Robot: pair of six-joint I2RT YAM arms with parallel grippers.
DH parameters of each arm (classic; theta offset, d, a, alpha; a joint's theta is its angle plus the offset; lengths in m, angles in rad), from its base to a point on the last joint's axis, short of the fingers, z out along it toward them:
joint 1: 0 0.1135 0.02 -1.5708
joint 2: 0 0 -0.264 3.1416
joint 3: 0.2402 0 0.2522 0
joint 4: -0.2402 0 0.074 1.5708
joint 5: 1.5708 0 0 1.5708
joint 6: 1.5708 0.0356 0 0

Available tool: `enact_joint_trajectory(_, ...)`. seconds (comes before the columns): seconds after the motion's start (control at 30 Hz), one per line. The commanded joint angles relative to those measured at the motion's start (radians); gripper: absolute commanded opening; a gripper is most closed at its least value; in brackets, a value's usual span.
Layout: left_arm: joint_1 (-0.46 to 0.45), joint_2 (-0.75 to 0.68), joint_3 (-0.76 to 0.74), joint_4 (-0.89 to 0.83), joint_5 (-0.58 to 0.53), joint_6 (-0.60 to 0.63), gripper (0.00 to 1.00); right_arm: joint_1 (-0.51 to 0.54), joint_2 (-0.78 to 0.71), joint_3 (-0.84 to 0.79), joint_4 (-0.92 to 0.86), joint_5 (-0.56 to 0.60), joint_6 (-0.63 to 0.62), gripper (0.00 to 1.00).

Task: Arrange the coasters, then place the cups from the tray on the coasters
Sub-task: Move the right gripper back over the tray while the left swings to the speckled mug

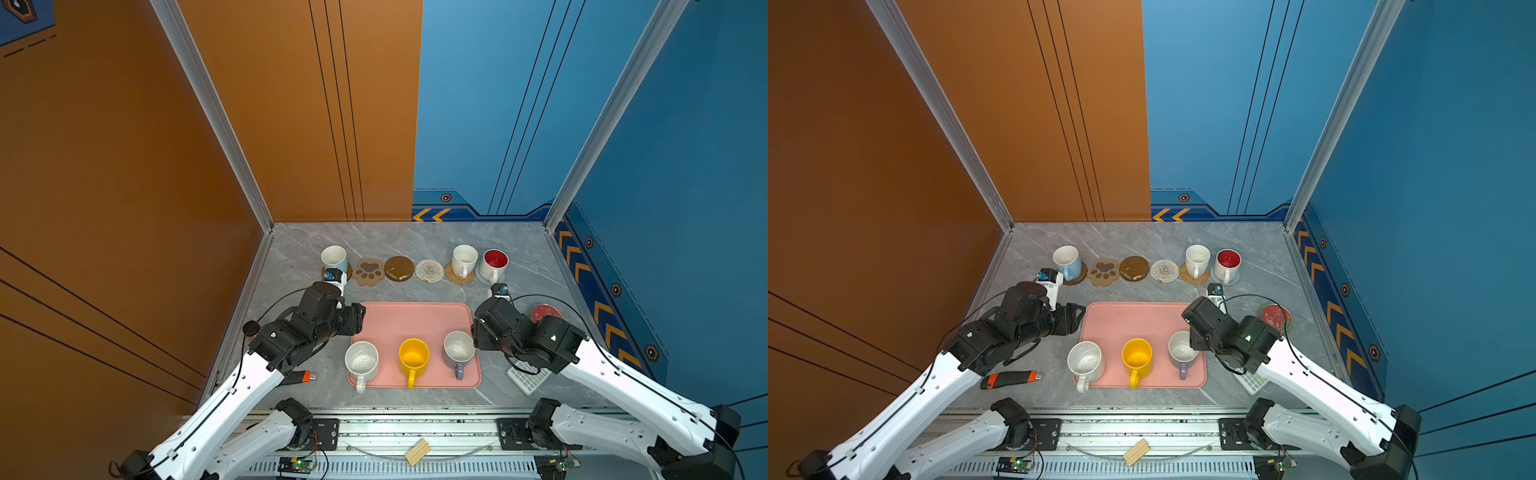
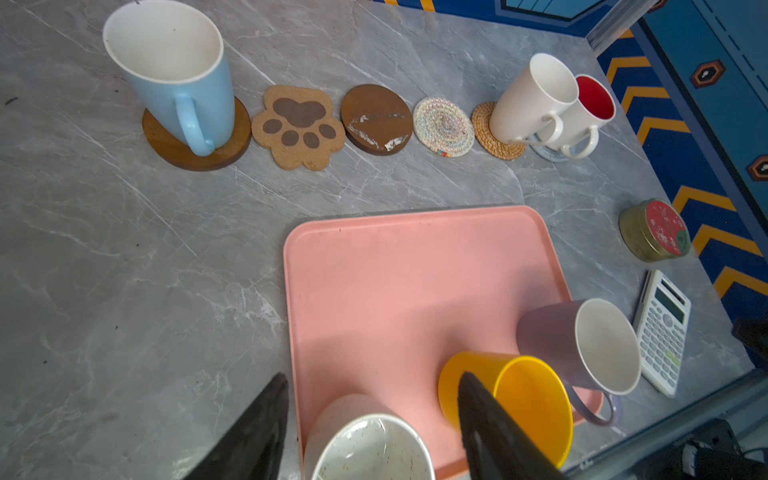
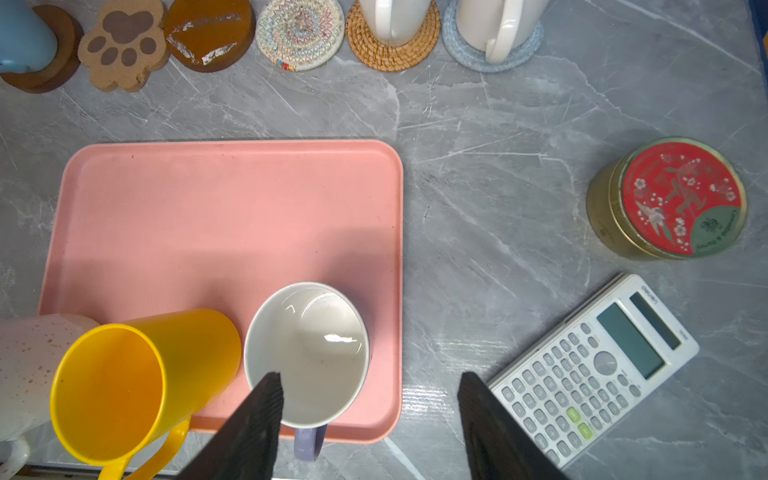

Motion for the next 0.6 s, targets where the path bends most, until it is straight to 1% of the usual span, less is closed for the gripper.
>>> enact_joint_trajectory(0.0, -0.063, -0.038, -0.007, -0.188, -0.056, -0.059, 0.66, 0.014, -0.025, -0.030, -0.028, 0.040, 0.057, 0.66)
enact_joint_trajectory(0.07, -0.102, -0.064, -0.013, -0.252, -0.070, -0.095, 0.66, 0.016, -0.029, -0.043, -0.018, 0.038, 0.059, 0.66)
enact_joint_trajectory(0.23, -0.217, -0.142, -0.051, -0.361, -0.059, -0.200, 0.64, 0.017, -0.022, -0.063, 0.007, 0.031, 0.063, 0.66)
enact_joint_trajectory(0.4, -0.319, -0.191, -0.084, -0.393, -0.059, -0.302, 0.62, 0.018, -0.010, -0.081, 0.034, 0.026, 0.066, 0.66)
enact_joint_trajectory(0.57, -0.421, -0.196, -0.126, -0.392, -0.062, -0.382, 0.61, 0.017, 0.004, -0.083, 0.046, 0.027, 0.067, 0.66)
